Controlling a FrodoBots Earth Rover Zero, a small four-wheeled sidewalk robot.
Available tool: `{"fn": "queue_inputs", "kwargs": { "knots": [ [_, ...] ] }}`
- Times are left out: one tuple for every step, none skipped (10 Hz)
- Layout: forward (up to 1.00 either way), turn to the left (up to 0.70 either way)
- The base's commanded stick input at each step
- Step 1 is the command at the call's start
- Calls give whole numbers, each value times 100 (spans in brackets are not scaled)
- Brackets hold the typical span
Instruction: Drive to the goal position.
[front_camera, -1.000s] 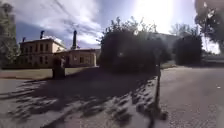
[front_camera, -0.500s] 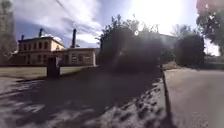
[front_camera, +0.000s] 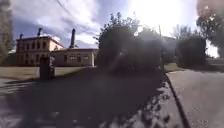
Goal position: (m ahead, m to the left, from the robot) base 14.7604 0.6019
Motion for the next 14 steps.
{"fn": "queue_inputs", "kwargs": {
  "knots": [
    [70,0],
    [70,0],
    [70,0],
    [70,14],
    [70,35],
    [70,35],
    [70,35],
    [70,35],
    [70,35],
    [70,35],
    [70,35],
    [70,24],
    [70,4],
    [70,0]
  ]
}}
